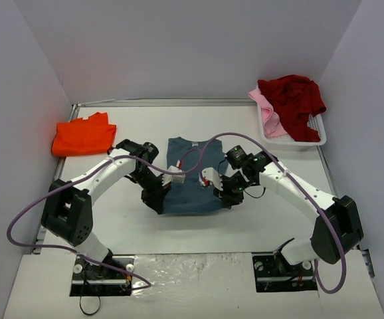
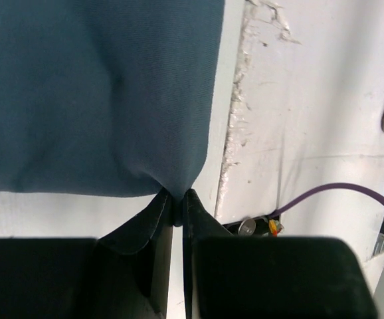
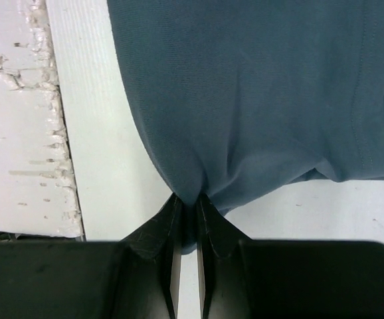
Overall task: Fold and stack the t-shirts
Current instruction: Fold the long partially folded tshirt into a neat square
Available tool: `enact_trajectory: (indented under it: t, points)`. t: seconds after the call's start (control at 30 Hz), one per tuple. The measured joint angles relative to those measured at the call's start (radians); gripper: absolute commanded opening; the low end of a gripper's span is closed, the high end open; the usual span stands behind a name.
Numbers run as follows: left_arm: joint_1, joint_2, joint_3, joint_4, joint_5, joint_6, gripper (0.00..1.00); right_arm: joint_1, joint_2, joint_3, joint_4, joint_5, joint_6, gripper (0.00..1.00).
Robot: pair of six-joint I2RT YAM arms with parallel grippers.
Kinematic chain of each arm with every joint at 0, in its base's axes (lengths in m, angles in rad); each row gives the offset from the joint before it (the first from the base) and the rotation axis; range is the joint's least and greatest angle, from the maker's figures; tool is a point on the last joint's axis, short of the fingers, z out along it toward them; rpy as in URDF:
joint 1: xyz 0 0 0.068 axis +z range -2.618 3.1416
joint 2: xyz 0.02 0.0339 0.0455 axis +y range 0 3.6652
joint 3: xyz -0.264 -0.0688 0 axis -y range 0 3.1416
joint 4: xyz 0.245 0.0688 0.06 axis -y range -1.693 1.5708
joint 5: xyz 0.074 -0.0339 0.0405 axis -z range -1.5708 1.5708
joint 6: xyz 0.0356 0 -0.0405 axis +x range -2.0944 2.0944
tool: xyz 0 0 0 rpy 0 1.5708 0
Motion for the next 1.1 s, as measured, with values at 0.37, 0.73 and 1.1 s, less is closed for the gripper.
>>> enact_trajectory:
  t: [0.37,0.73,1.1]
  points:
    - [0.0,-0.002,0.046,-0.122,0.045,0.095,0.02,0.0,0.0,0.092,-0.108,-0.036,-0.024,0.0]
    - [0.006,-0.074,0.107,-0.116,0.006,0.085,0.02,0.0,0.059,0.187,-0.152,-0.035,-0.03,0.0]
    - [0.047,0.0,0.224,-0.14,-0.016,0.135,0.02,-0.028,0.142,0.274,-0.177,-0.002,-0.039,0.0]
